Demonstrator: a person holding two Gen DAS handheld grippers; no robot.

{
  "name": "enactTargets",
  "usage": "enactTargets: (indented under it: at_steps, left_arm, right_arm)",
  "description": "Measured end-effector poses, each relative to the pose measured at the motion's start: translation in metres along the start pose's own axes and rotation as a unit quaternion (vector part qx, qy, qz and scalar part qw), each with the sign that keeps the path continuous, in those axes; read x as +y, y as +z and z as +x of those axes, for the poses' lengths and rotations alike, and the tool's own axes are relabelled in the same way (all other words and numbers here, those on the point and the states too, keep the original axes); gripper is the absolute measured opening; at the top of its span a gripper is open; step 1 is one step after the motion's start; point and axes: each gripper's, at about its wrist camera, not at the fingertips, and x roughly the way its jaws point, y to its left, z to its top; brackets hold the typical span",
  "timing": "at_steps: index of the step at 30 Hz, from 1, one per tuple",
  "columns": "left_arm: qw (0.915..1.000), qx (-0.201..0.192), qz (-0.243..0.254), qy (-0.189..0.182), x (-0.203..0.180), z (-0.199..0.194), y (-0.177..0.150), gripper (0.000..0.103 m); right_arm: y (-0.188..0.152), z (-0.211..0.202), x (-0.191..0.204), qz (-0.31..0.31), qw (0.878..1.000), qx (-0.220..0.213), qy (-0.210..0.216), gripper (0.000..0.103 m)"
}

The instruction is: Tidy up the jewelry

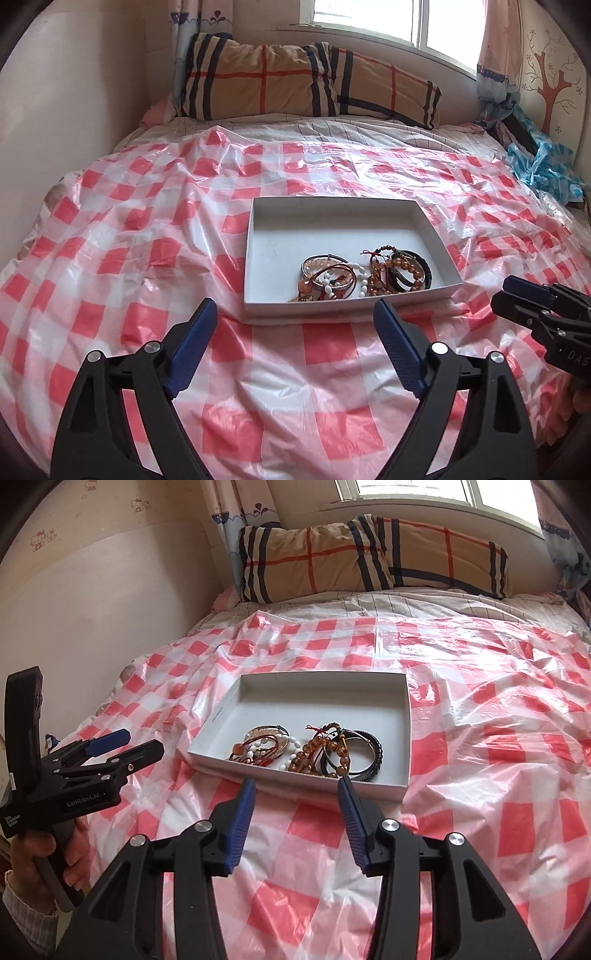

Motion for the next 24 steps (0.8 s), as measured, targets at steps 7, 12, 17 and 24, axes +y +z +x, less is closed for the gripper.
enactTargets:
  at_steps: [7, 12, 17, 24]
  left_arm:
    - [0.9999, -0.014, 0.003, 0.007, -0.002, -0.073, -0.024, 0.085]
    - [0.9996, -0.024, 0.008, 0.014, -0.002, -0.112, -0.040, 0.088]
    - [0.9995, -0.023, 0.018, 0.015, -0.004, -0.141, -0.059, 0.089]
    - [0.9993, -0.031, 0.014, 0.014, -0.007, -0.188, -0.088, 0.093]
  right_arm:
    - [-0.024, -0.065, 0.012, 0.002, 0.999, -0.028, -0.029, 0.051]
    - [-0.040, -0.100, 0.015, -0.002, 0.998, -0.041, -0.053, 0.056]
    - [-0.062, -0.129, 0.018, -0.004, 0.997, -0.041, -0.069, 0.060]
    - [-0.106, -0.175, 0.031, 0.020, 0.995, -0.052, -0.088, 0.068]
